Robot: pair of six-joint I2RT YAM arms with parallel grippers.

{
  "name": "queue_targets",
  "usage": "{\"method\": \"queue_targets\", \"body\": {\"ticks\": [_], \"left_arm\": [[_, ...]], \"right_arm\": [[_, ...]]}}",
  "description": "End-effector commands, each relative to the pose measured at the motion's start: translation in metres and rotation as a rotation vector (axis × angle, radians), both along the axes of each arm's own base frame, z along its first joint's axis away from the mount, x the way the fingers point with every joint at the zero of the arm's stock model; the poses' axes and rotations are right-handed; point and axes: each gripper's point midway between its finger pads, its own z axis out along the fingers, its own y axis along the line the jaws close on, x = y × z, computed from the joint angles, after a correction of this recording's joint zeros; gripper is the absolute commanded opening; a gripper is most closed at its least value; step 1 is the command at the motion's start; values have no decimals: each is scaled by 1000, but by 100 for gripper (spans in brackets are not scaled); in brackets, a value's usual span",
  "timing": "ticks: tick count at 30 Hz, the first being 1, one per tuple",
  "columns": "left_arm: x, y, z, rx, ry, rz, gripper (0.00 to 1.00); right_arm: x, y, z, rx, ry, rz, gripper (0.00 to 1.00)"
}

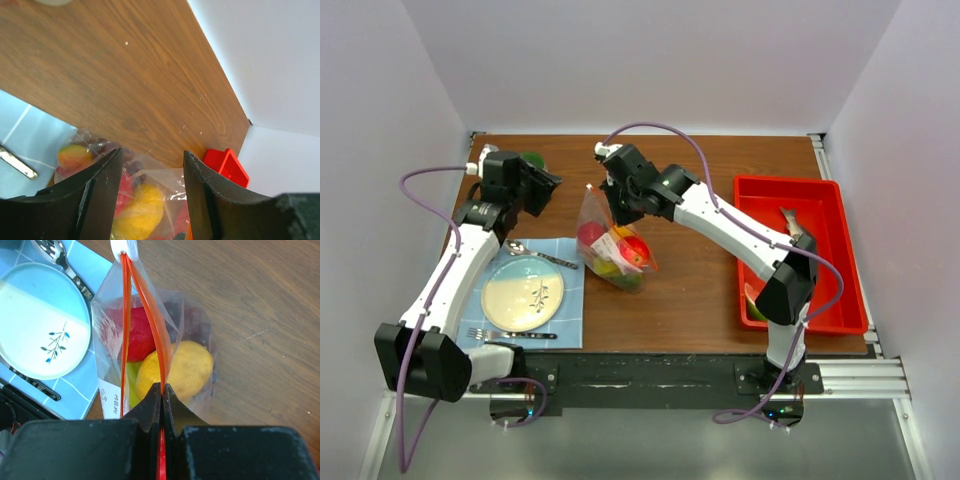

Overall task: Place the food in the zip-top bag and seal the zipper
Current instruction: Adjust the zipper food storage bag at the center of the board.

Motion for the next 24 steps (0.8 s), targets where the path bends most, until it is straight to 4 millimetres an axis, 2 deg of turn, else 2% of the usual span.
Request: {"method": "queue_targets", "body": {"ticks": [1, 13, 24], "left_arm": [[5, -18, 24, -90, -28, -37, 56], [10, -39, 25, -139, -9, -87, 57], [-5, -38, 17, -120, 21, -86, 57]], "right_arm": [[-1, 12, 46, 109, -75, 5, 0], [-8, 26, 43, 93, -84, 17, 0], [-4, 27, 39, 58, -101, -2, 0]]}}
